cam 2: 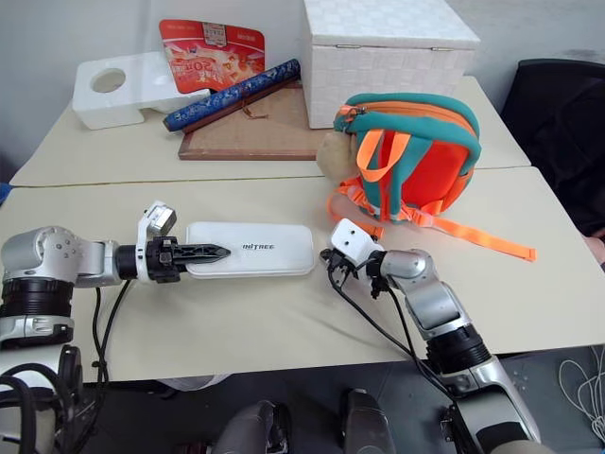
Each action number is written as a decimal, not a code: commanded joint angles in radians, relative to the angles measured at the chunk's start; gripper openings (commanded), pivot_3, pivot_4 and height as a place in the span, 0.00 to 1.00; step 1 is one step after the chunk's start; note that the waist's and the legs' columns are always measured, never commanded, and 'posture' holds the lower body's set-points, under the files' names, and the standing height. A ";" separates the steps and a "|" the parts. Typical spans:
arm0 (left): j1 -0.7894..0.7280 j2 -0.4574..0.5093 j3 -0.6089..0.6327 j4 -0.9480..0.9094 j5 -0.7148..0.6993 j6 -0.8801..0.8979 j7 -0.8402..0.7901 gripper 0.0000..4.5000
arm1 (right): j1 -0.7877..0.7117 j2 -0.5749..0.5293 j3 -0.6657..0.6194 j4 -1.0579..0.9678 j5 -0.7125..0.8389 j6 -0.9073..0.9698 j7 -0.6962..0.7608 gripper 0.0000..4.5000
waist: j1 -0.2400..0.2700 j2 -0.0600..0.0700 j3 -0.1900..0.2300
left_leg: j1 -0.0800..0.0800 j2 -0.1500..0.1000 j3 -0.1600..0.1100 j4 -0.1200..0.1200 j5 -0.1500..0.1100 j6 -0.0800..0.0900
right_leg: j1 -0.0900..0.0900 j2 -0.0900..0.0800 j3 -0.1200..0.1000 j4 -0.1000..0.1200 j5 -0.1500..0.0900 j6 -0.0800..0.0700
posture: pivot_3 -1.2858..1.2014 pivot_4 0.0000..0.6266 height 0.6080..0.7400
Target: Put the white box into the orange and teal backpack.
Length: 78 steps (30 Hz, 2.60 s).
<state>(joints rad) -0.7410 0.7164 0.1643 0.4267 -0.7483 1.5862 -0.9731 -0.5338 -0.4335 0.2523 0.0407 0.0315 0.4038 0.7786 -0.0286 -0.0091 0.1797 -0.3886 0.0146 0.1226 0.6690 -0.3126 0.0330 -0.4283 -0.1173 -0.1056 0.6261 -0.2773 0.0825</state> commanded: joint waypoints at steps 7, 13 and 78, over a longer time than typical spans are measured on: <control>-0.027 -0.084 0.269 -0.172 -0.157 0.028 0.134 0.29 | 0.165 -0.190 -0.572 -0.301 0.376 0.391 -0.006 0.41 | 0.028 -0.001 0.000 | -0.002 0.000 -0.003 0.005 0.000 0.001 | 0.001 -0.001 0.001 0.000 0.000 0.000 | 0.52 0.24 1.00; -0.037 -0.062 0.387 -0.268 -0.222 0.028 0.206 0.29 | 0.046 -0.147 -0.740 -0.232 0.590 0.536 -0.074 0.85 | 0.007 -0.001 0.001 | 0.000 0.001 -0.002 0.003 -0.001 -0.001 | 0.001 -0.004 0.002 0.001 0.000 0.000 | 0.52 0.24 1.00; -0.153 0.084 -0.004 -0.326 -0.004 -0.790 -0.137 0.29 | -0.002 -0.615 -0.526 -0.284 1.027 0.673 0.588 0.01 | 0.035 -0.006 0.004 | -0.002 0.002 -0.002 0.005 -0.002 0.000 | 0.000 0.001 0.001 -0.001 0.000 0.000 | 0.52 0.24 1.00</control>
<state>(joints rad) -0.8606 0.7863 0.1331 0.1006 -0.7539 0.8257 -1.0958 -0.5374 -1.0239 -0.2420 -0.2273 1.0373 1.0894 1.3577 0.0063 -0.0147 0.1834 -0.3910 0.0161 0.1206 0.6741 -0.3148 0.0335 -0.4284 -0.1165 -0.1042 0.6246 -0.2772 0.0824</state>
